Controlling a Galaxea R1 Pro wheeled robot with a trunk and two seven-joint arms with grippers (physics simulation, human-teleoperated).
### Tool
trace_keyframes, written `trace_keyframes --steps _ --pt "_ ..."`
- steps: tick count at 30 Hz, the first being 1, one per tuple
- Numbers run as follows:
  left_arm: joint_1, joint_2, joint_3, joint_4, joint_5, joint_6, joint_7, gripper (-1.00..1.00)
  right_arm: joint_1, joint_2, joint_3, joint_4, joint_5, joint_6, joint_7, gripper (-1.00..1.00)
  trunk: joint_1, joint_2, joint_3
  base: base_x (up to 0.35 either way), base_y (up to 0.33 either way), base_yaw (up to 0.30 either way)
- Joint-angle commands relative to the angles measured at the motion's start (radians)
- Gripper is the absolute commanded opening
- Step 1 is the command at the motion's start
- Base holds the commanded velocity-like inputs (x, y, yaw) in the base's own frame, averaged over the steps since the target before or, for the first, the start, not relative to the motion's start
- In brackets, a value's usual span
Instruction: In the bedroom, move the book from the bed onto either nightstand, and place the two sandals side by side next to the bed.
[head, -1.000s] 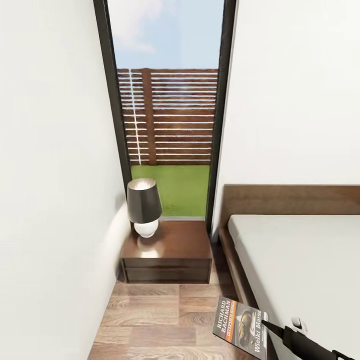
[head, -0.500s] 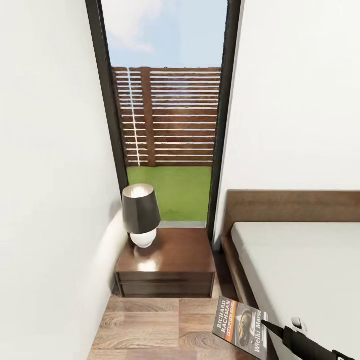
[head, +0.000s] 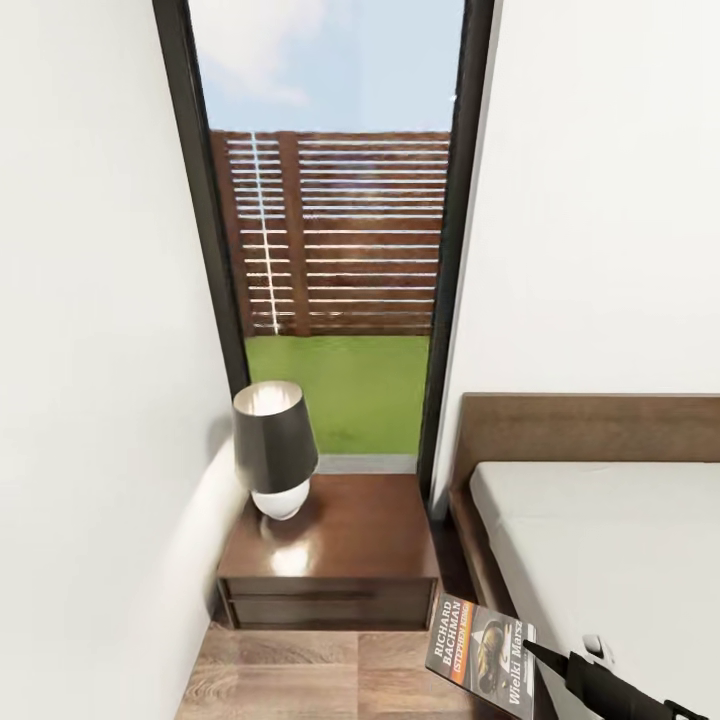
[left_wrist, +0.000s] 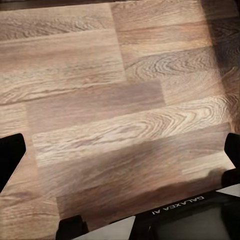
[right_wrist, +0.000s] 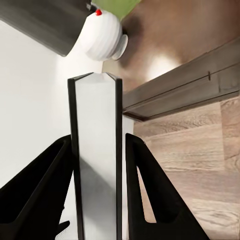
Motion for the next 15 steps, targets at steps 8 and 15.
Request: trace_keyframes --steps 8,15 --pt "-0.001 0.000 -0.008 0.000 0.010 -0.002 -0.004 1.00 -0.002 0.000 -0.005 0.003 -0.005 0.008 0.005 -1.00 0.001 -0.001 -0.001 0.332 0.000 0.000" --pt "-0.001 0.000 -0.008 0.001 0.010 -0.002 -0.004 1.00 -0.002 0.000 -0.004 0.003 -0.005 0.008 0.006 -1.00 0.001 -0.001 -0.001 0.332 0.000 0.000"
